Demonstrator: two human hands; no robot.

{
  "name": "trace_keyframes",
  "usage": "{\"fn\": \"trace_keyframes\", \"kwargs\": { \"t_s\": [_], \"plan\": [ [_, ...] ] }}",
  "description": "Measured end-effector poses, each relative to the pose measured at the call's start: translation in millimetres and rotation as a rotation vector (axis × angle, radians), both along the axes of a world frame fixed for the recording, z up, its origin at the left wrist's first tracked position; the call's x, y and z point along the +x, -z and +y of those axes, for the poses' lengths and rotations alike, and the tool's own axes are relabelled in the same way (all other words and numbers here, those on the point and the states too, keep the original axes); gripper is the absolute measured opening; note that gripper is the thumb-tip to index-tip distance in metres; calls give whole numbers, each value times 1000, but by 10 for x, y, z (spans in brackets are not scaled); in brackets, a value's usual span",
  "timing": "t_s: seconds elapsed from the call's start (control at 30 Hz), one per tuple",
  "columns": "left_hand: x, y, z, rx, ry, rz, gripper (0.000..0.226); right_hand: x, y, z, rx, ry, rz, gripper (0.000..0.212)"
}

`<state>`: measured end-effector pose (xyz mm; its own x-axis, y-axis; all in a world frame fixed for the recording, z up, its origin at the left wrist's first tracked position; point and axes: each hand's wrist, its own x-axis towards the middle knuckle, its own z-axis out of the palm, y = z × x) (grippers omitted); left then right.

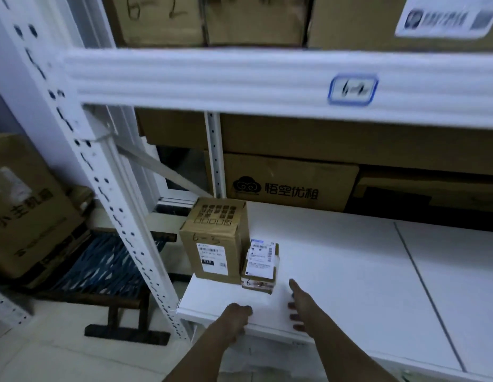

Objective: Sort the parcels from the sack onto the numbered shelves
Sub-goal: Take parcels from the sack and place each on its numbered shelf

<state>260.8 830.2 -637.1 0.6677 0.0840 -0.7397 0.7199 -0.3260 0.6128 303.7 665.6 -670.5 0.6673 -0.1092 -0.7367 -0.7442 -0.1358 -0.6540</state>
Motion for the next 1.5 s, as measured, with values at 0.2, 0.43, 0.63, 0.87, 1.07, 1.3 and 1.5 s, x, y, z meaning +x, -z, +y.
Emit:
{"fn": "trace_keyframes", "kwargs": {
  "t_s": [0.2, 0.43, 0.63, 0.87, 1.07, 1.3, 1.5],
  "plan": [
    [-101, -1167, -265, 111, 238, -1, 23, -468, -1367, -152, -15, -160, 77, 29],
    [-448, -2744, -673, 121, 394, 52, 18, -1084, -2982, -505, -31, -91, 77, 27],
    [-833, -3887, -1116, 124, 563, -4, 18, -1696, -4162, -907, -86, 5, 40, 26],
    [-1318, -4449, -1891, 180, 753, -102, 19, -2412, -4754, -1585, -171, 52, 28, 24],
    [-1797, -4617, -2987, 187, 964, -113, 23, -3177, -4903, -2619, -197, 237, 6, 16],
    [-2478, -4742, -4638, 189, 1105, -168, 23, -4063, -4856, -4137, -276, 270, 90, 21],
    [-3040, -4893, -6019, 179, 1259, -154, 34, -4683, -4945, -5450, -316, 389, 128, 44]
  ]
}}
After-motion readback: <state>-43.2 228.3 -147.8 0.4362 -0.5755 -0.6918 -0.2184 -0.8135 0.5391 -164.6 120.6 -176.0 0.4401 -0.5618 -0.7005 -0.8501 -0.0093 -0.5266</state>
